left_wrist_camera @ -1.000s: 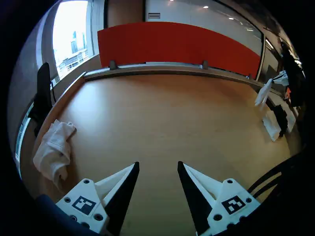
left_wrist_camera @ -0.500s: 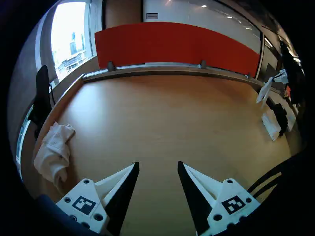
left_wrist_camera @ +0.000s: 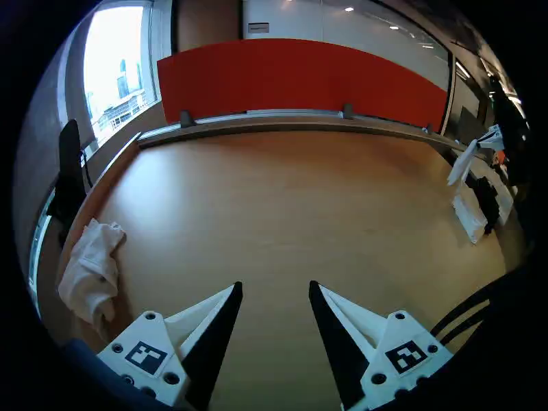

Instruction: Fold towel

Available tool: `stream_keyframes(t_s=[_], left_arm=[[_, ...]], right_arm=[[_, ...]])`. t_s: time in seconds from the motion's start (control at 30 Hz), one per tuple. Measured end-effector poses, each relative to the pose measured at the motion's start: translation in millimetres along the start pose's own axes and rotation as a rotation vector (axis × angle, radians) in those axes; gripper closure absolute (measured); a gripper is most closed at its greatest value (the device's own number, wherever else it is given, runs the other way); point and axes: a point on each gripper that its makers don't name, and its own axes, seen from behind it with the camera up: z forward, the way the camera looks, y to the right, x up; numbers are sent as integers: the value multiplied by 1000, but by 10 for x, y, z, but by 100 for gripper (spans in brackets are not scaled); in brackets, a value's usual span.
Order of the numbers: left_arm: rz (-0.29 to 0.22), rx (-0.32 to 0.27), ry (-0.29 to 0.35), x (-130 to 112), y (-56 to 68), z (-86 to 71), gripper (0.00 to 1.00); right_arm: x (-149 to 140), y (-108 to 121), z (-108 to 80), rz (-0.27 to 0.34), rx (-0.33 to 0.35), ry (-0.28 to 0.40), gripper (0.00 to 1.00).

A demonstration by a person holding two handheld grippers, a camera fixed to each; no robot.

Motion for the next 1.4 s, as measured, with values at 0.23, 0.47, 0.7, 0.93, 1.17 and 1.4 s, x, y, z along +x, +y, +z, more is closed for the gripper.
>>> stream_keyframes(t_s=[0.23,0.47,0.7,0.93,1.17,1.4], left_arm=[[10,-11,2,12,52,-2,29],[17,-21,4,8,99,-12,29],[26,-25,2,-22,122,-36,29],[30,-23,2,-37,102,-73,29],[35,-17,-1,-58,65,-103,29],[38,-11,-3,-77,40,-128,29]], right_arm=[[-335,8,-165,23,-11,-31,96],[-716,4,-310,54,-25,-69,96],[-1096,-32,-401,103,-40,-109,96],[-1482,-73,-422,159,-50,-156,96],[-1811,-140,-356,218,-48,-206,96],[-2047,-172,-285,266,-53,-250,96]])
